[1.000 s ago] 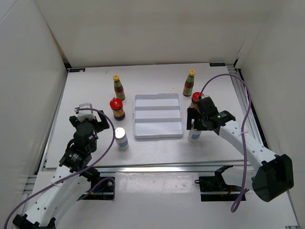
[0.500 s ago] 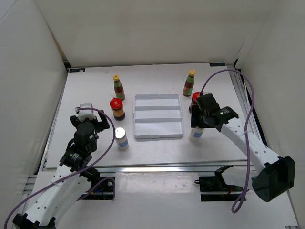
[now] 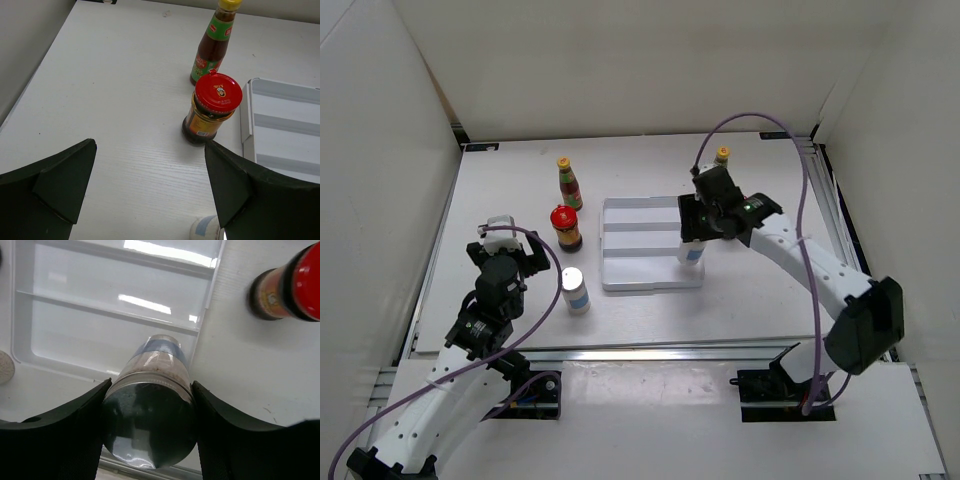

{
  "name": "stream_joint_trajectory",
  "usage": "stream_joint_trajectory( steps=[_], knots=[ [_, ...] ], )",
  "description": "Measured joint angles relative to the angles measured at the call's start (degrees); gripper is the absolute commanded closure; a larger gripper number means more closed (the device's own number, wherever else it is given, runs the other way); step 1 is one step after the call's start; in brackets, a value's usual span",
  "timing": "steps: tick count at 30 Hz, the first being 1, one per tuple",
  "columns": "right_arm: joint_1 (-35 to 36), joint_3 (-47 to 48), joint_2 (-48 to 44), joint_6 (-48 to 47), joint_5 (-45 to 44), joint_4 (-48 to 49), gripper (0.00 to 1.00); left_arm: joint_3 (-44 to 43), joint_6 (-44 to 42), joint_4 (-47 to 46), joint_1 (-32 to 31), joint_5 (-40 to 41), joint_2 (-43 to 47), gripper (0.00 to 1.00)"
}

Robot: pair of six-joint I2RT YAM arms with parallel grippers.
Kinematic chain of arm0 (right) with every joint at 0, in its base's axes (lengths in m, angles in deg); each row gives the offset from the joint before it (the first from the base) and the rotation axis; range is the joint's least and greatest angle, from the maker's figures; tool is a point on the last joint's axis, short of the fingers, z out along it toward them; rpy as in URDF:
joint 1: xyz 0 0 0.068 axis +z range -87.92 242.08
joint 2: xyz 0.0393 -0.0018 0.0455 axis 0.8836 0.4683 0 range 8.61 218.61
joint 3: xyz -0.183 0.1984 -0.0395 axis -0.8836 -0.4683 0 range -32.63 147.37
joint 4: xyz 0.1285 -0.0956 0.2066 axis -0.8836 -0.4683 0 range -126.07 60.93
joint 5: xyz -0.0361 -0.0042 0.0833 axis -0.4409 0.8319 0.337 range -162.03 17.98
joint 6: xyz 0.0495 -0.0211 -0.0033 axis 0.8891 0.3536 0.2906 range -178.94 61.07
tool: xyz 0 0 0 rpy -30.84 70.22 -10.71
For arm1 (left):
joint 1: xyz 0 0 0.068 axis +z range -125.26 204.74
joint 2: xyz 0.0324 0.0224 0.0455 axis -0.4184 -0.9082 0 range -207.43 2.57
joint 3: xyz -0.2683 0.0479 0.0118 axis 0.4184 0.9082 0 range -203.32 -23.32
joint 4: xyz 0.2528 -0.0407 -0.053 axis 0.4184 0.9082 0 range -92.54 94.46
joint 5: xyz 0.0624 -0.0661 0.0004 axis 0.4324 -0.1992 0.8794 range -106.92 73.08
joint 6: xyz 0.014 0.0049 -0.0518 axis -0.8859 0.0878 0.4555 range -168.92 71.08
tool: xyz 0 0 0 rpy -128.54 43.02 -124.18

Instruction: Organize the condiment bottles

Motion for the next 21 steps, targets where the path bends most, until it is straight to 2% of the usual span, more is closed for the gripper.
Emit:
stream_joint_trajectory(
  steps=[4,6,7,10,13,14,16,17,21],
  knots=[
    [0.9,-1.2,4.6,0.6,1.2,1.1,0.99,0.0,0.0,0.0,0.0,0.0,0.0,0.0],
    [1.6,-2.8,5.5,1.3,1.6,1.7,0.94,0.0,0.0,0.0,0.0,0.0,0.0,0.0],
    [1.8,-3.3,5.7,1.6,1.7,1.9,0.85,0.0,0.0,0.0,0.0,0.0,0.0,0.0],
    [2.8,-4.4,6.5,2.2,1.8,2.5,0.69,0.0,0.0,0.0,0.0,0.0,0.0,0.0],
    [3.3,-5.1,7.2,2.5,1.3,3.8,0.4,0.0,0.0,0.0,0.0,0.0,0.0,0.0],
    [3.4,-5.2,7.2,2.6,1.3,4.1,0.27,0.0,0.0,0.0,0.0,0.0,0.0,0.0],
    [3.4,-5.2,7.4,3.0,0.9,4.8,0.12,0.0,0.0,0.0,0.0,0.0,0.0,0.0],
    [3.4,-5.2,7.4,3.2,0.8,4.9,0.0,0.0,0.0,0.0,0.0,0.0,0.0,0.0],
    [3.3,-4.2,7.2,3.3,-1.7,3.2,0.0,0.0,0.0,0.0,0.0,0.0,0.0,0.0]
  ],
)
